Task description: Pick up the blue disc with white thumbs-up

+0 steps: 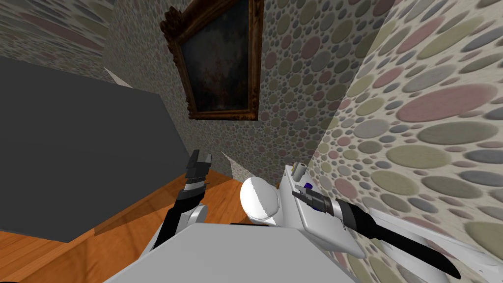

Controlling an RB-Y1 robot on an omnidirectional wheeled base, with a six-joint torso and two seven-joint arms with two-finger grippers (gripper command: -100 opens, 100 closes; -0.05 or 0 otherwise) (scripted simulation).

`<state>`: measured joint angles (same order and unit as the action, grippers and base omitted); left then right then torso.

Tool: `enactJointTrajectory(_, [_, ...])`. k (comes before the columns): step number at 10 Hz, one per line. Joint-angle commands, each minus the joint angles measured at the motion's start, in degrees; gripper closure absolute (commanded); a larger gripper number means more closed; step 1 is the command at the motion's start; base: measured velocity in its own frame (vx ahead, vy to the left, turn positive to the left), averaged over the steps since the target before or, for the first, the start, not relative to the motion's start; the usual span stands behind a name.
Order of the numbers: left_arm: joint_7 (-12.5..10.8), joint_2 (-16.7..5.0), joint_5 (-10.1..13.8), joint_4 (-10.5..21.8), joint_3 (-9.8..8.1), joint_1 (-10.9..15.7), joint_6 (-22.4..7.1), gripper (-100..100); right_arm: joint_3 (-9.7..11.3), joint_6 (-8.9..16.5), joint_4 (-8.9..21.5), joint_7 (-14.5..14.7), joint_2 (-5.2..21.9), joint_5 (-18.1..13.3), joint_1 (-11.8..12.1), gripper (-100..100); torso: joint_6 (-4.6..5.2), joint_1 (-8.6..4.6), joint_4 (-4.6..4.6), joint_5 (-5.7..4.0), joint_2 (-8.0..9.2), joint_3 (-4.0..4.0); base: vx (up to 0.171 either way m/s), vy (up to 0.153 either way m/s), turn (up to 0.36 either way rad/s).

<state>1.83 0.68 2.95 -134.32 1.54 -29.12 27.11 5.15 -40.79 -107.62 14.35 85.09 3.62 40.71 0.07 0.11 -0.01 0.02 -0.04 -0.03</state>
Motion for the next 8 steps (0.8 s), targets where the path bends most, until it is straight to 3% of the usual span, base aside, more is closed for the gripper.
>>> enactJointTrajectory(1, [0.0,0.0,0.0,0.0,0.0,0.0,0.0,0,0.6,0.2,2.1,1.1,2.9,-0.8,1.0,-100,0.0,0.0,0.0,0.0,0.0,0.0,0.011,0.006,0.112])
enactJointTrajectory(3, [0.0,0.0,0.0,0.0,0.0,0.0,0.0,0,0.6,0.2,2.1,1.1,5.4,-0.8,1.0,-100,0.01,0.0,0.0,0.0,0.0,0.0,0.005,0.001,0.025])
enactJointTrajectory(8, [0.0,0.0,0.0,0.0,0.0,0.0,0.0,0,1.9,0.9,7.1,4.5,14.4,-3.0,4.6,-100,0.01,0.01,0.01,0.0,0.03,0.02,0.002,0.006,0.075])
